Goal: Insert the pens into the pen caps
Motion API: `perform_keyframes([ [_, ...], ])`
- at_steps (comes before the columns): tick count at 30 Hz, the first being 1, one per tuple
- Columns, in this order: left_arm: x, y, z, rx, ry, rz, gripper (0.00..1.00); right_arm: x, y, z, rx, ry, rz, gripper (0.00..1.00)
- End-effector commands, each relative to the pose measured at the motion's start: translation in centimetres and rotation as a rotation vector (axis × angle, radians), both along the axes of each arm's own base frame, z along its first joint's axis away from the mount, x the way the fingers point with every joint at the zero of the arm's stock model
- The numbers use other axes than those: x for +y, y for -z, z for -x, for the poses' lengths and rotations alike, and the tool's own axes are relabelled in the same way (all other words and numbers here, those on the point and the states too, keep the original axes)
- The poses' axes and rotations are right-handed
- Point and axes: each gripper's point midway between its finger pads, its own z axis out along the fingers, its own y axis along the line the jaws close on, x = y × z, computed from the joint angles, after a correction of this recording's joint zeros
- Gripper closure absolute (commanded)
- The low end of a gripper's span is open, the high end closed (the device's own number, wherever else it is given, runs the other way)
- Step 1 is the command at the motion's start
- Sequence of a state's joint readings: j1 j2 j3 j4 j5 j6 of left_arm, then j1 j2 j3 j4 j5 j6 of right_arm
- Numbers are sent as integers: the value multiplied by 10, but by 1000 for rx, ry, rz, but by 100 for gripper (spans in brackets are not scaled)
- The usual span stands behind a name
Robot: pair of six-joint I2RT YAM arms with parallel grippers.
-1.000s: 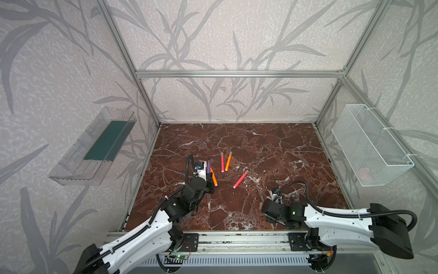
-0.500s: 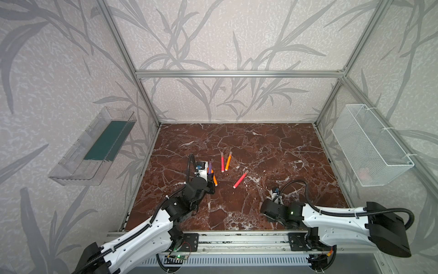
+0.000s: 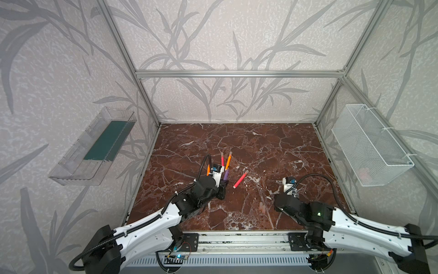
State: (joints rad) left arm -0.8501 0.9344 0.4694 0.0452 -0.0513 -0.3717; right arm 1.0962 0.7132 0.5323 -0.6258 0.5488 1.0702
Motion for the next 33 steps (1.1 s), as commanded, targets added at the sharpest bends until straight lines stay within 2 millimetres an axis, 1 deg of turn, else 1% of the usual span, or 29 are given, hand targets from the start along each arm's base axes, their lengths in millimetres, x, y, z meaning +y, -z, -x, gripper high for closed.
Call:
perform_keyframes([
  [1,-23,-30,8,-68,99,31,100,-16,-33,-16,-127,33,-11,81],
  [3,-34,-30,15,-74,147,32,100,-21,-50,-24,-166,62,-63,81],
  [6,-52,-32,22,-83,204,62,100,-18,-74,-34,-218,62,-148,81],
  [8,-66,-33,25,-78,243,101,100,-10,-85,-40,-244,48,-206,82],
  [10,-81,-37,27,-70,275,149,100,3,-96,-46,-275,17,-283,82],
  [13,-97,-39,25,-43,289,200,100,21,-110,-53,-330,-22,-374,84],
  [15,-104,-40,25,-32,297,214,100,28,-117,-56,-351,-35,-410,87],
  [16,-106,-40,24,-31,294,214,100,32,-121,-58,-362,-43,-426,88],
  [20,-109,-37,22,-28,284,211,100,43,-129,-61,-388,-66,-477,88],
  [23,-114,-39,25,-33,294,232,100,51,-132,-64,-392,-79,-527,89],
  [26,-117,-42,29,-36,309,245,100,61,-138,-62,-412,-118,-591,89],
  [33,-120,-44,33,-42,316,246,100,69,-143,-64,-415,-131,-627,89],
])
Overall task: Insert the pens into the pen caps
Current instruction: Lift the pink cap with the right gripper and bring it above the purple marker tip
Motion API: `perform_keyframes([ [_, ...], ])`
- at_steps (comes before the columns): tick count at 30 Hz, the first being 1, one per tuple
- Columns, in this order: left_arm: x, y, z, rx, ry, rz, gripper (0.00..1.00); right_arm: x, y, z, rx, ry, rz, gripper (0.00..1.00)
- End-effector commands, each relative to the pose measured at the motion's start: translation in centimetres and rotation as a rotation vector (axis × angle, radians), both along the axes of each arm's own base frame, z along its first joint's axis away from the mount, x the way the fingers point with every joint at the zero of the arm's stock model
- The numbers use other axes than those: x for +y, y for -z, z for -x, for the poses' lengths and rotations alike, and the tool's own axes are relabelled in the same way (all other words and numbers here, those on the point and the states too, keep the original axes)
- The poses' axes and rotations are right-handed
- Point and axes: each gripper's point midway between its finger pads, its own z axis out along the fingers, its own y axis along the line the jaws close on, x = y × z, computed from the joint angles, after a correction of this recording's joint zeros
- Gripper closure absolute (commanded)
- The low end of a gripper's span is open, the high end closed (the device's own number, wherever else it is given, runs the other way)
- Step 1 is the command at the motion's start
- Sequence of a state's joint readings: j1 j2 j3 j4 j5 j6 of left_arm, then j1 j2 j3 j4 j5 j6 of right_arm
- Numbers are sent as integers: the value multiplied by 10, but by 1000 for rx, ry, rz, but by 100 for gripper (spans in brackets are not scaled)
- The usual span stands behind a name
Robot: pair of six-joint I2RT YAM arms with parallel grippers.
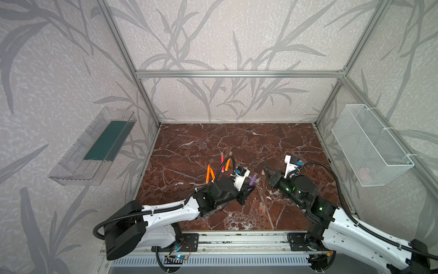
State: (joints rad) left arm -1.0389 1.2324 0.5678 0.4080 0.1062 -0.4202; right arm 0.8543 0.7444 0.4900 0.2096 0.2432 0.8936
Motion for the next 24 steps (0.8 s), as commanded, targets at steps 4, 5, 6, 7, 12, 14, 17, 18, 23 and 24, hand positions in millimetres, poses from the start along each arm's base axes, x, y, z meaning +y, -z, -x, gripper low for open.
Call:
perform_keyframes([
  [4,-8,-19,-1,-27,1,56,100,9,-15,-3,-30,-25,-62,89],
  [5,-8,-19,0,-26,4,56,100,10,-15,-3,-30,-28,-63,89],
  [6,-8,-19,0,-26,5,58,100,11,-15,-4,-29,-28,-62,89],
  [7,-9,-20,0,-27,6,59,100,11,-14,-4,-26,-27,-63,89],
  [12,-10,-18,1,-26,11,54,100,14,-14,-7,-27,-27,-63,89],
  [14,-10,-17,1,-26,8,52,100,15,-13,-8,-24,-26,-59,89],
  [17,-10,-19,1,-29,9,56,100,15,-13,-9,-23,-22,-55,89],
  [18,-9,-19,0,-31,5,55,100,14,-12,-9,-23,-14,-53,89],
  [23,-9,-17,0,-32,1,49,100,6,-16,-11,-40,23,-57,89],
  [24,-9,-18,0,-31,2,50,100,5,-18,-11,-45,25,-58,89],
])
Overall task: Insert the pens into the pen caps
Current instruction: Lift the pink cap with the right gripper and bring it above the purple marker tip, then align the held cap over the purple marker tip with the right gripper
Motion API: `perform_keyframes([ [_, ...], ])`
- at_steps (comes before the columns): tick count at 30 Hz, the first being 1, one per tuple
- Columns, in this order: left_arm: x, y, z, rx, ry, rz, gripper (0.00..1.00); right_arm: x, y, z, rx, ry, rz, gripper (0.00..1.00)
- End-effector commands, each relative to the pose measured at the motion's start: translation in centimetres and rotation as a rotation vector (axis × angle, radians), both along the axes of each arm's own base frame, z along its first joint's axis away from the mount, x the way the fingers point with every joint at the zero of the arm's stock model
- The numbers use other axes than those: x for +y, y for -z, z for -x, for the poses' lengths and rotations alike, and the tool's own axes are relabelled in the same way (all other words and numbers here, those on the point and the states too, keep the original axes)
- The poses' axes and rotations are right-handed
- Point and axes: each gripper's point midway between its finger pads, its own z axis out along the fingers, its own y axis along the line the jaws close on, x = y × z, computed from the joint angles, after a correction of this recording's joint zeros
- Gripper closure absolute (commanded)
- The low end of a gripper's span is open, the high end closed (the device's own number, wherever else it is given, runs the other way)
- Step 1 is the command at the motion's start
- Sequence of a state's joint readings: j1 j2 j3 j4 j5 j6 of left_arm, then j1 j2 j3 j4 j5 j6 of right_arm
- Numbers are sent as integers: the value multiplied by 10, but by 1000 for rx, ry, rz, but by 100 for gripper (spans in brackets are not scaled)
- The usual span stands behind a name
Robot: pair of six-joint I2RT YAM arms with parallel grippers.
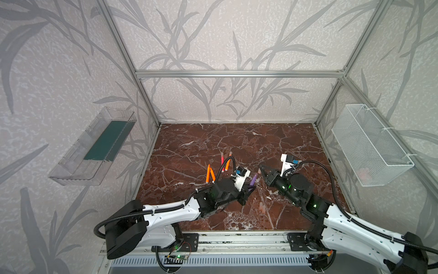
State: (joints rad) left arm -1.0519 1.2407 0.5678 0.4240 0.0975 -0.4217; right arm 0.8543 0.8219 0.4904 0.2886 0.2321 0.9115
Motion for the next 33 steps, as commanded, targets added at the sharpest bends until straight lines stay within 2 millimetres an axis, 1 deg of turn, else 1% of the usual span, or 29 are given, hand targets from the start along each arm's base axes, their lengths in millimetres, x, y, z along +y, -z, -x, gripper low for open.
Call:
perform_keyframes([
  [1,-6,-17,-2,-25,-1,43,100,-8,-24,-2,-57,36,-43,89],
  [7,-5,-16,-2,-26,-2,41,100,-8,-25,-2,-60,32,-40,90],
  [13,-6,-18,-1,-27,2,45,100,0,-15,-4,-37,12,-30,91],
  [24,-7,-17,-3,-31,-3,45,100,11,-6,-4,-17,-25,-23,93],
  [28,-8,-16,-3,-27,-1,43,100,12,-6,-6,-20,-22,-26,93],
  [33,-8,-16,-2,-26,0,44,100,9,-14,-7,-37,-3,-37,93],
])
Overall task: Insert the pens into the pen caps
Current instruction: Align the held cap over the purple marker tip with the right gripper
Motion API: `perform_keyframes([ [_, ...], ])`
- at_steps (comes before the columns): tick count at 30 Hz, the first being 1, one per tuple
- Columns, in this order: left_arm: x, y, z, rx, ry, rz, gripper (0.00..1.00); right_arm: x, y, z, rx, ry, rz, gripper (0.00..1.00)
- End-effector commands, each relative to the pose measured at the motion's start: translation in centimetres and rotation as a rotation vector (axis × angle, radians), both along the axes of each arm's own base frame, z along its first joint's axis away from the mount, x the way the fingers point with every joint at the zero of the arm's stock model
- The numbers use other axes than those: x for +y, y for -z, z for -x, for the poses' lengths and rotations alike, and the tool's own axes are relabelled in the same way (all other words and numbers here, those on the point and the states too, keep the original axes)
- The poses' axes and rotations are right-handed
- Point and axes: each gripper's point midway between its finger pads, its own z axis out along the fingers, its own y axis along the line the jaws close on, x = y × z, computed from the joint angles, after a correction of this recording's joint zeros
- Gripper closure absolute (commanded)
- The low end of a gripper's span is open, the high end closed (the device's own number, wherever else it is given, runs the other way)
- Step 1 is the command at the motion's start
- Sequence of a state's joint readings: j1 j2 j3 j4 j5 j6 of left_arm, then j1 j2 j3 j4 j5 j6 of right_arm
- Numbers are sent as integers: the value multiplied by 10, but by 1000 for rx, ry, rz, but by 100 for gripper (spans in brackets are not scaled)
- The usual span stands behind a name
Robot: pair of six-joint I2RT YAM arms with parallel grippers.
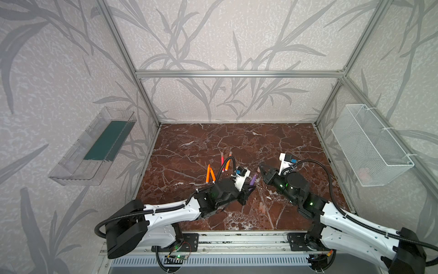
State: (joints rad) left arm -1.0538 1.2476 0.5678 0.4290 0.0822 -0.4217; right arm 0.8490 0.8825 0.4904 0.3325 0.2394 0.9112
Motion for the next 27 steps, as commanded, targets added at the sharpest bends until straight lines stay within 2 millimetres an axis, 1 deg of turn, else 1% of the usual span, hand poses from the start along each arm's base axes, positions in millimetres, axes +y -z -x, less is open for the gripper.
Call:
perform_keyframes([
  [1,-8,-16,-1,-23,12,46,100,4,-25,1,-52,-15,-52,93],
  [6,-7,-17,0,-24,11,46,100,3,-32,2,-64,-16,-63,93],
  [13,-8,-16,0,-21,17,45,100,1,-35,0,-73,-1,-63,93],
  [20,-8,-17,0,-23,16,48,100,0,-45,0,-95,1,-71,93],
  [27,-8,-16,0,-24,16,46,100,1,-47,0,-96,-2,-70,93],
])
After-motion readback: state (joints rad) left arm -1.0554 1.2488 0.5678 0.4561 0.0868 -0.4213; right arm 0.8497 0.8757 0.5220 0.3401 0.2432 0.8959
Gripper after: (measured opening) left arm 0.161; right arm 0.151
